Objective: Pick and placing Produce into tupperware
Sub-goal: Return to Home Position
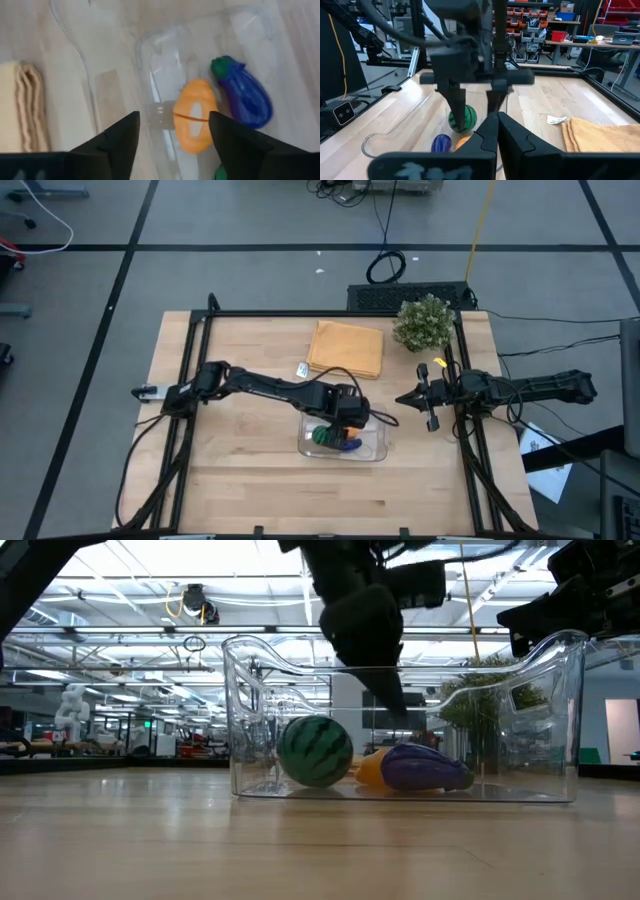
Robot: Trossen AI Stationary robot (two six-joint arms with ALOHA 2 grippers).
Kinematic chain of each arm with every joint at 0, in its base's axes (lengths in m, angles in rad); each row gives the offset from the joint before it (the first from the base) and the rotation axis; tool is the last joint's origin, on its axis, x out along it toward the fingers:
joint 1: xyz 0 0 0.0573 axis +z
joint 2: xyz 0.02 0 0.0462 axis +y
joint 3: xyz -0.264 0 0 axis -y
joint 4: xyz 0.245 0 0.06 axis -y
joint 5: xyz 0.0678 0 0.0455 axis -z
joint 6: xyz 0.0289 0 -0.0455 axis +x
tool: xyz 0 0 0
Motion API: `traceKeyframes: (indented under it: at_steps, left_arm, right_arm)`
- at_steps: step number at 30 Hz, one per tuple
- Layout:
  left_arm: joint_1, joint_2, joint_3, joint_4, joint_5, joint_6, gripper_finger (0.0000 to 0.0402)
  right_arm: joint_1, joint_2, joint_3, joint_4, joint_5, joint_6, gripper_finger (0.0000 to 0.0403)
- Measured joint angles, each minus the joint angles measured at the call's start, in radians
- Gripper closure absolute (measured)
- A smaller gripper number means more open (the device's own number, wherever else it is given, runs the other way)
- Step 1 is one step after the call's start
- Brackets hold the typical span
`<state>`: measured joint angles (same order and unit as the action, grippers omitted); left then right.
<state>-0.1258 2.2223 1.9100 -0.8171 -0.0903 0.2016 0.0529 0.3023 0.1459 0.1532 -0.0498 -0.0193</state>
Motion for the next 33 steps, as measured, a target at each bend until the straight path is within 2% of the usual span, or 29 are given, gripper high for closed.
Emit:
traceKeyframes:
  at_steps: [3,9,11,17,21,33]
  left_arm:
    - [-0.008,-0.001,0.014,-0.001,-0.002,0.027,0.0204]
    - [-0.011,-0.001,0.014,-0.023,0.000,0.025,0.0353]
    - [-0.009,-0.001,0.014,-0.032,0.000,0.023,0.0388]
    - [-0.008,0.000,0.013,-0.046,-0.024,0.034,0.0382]
    - [-0.008,-0.022,0.012,-0.061,-0.072,0.062,0.0397]
    - [-0.009,-0.236,0.012,-0.128,-0.133,0.085,0.0397]
  right_arm:
    - [0.000,0.000,0.000,0.000,0.000,0.000,0.0403]
    - [0.000,0.000,0.000,0.000,0.000,0.000,0.0403]
    - [0.000,0.000,0.000,0.000,0.000,0.000,0.0403]
    - [0.000,0.000,0.000,0.000,0.000,0.000,0.0403]
    - [0.000,0.000,0.000,0.000,0.000,0.001,0.0403]
    - [0.000,0.000,0.000,0.019,-0.003,0.034,0.0403]
